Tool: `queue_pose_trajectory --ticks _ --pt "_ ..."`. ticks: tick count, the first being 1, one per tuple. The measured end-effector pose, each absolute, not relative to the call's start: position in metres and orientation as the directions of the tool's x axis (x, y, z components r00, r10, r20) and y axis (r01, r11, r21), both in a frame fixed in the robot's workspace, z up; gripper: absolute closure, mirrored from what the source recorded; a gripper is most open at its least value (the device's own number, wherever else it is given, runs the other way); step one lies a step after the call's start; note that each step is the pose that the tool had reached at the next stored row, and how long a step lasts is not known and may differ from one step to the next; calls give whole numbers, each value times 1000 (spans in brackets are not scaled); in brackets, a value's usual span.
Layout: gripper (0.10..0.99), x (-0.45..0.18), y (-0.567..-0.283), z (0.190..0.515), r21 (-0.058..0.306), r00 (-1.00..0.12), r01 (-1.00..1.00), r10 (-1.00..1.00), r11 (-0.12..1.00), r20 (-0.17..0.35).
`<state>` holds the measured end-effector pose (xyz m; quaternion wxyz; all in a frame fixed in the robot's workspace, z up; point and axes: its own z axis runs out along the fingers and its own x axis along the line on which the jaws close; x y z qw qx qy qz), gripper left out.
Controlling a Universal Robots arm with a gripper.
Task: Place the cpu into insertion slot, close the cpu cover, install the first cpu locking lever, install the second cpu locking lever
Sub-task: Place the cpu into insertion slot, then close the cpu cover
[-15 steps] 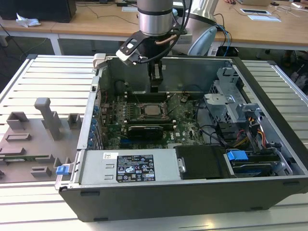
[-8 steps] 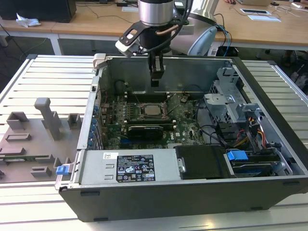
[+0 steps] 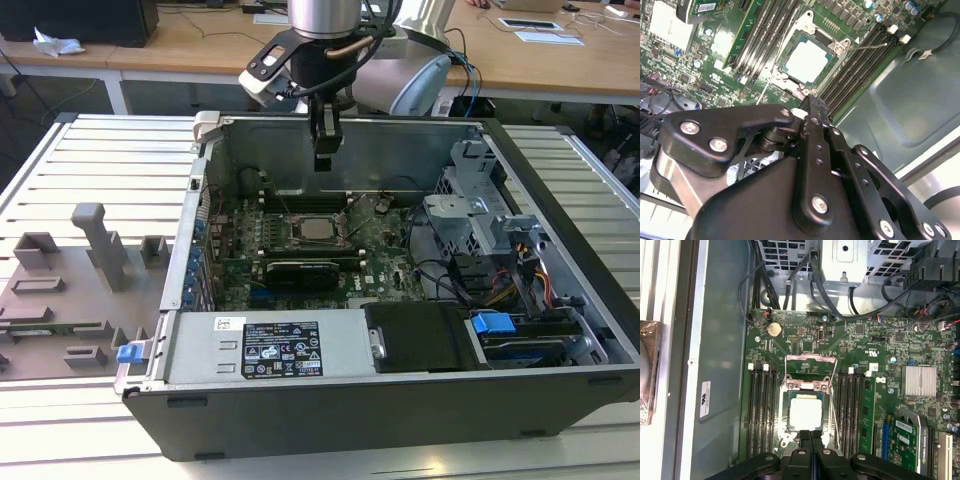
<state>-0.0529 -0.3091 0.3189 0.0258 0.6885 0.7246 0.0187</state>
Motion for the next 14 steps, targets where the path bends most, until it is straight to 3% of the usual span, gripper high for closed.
queue_pose_trajectory --ticks 14 --pt "980 -53 -309 319 63 -51 997 999 51 -12"
